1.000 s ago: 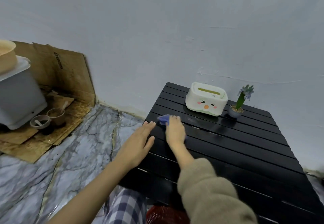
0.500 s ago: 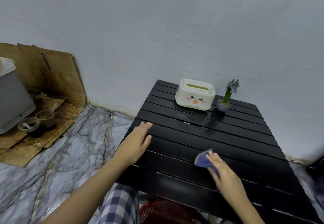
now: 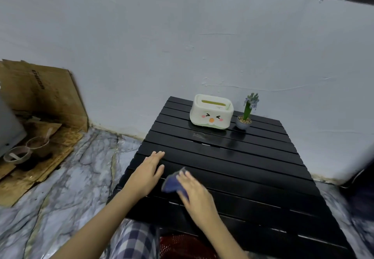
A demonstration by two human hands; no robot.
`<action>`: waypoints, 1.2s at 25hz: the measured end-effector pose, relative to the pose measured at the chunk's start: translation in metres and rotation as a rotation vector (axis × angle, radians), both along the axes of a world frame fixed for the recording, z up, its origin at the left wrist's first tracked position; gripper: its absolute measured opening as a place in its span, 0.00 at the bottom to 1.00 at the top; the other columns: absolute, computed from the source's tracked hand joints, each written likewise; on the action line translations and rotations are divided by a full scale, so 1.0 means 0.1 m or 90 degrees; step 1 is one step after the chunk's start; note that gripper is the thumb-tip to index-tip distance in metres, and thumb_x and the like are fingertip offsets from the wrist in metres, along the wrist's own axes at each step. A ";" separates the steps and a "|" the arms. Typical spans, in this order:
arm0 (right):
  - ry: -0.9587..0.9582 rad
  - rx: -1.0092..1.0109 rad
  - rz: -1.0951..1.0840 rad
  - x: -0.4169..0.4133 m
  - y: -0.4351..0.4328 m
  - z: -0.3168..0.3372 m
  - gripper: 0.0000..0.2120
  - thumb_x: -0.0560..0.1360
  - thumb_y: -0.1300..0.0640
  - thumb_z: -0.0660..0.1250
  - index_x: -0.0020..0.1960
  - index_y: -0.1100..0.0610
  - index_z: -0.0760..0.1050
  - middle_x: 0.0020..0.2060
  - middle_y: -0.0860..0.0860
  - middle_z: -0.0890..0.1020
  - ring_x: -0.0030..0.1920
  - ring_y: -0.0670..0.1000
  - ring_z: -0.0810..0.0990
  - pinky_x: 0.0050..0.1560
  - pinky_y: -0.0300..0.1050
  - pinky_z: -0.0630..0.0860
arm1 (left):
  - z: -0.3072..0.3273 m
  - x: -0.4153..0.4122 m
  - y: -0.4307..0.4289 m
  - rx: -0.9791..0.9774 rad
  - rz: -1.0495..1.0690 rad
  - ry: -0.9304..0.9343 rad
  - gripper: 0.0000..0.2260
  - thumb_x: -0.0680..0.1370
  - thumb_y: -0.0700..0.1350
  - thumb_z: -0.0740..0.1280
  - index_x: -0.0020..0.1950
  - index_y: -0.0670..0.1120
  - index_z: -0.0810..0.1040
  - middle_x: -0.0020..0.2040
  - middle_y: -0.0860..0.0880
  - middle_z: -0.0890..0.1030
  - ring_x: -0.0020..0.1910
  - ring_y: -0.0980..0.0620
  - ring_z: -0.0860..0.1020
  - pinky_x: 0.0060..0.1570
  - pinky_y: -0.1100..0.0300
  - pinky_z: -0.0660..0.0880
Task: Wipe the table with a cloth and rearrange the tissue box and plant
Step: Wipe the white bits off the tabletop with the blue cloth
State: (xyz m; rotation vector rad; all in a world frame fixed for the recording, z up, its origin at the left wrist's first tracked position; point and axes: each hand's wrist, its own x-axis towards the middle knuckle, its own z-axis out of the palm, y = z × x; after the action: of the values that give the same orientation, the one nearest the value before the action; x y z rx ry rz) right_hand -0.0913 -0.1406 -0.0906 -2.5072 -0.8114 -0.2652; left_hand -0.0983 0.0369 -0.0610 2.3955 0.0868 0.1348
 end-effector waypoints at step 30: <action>0.121 -0.028 0.029 1.02 -0.21 0.08 0.19 0.76 0.59 0.61 0.67 0.57 0.68 0.69 0.52 0.70 0.70 0.48 0.65 0.70 0.39 0.59 | -0.30 0.31 0.01 0.080 0.009 -0.019 0.20 0.79 0.43 0.54 0.71 0.45 0.62 0.75 0.49 0.61 0.75 0.53 0.55 0.74 0.60 0.48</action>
State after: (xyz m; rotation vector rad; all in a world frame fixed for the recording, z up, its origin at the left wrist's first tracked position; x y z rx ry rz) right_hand 0.0105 -0.1615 -0.0822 -2.5051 -0.8034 0.0065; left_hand -0.0672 0.0378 -0.0906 2.5178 0.0830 0.1876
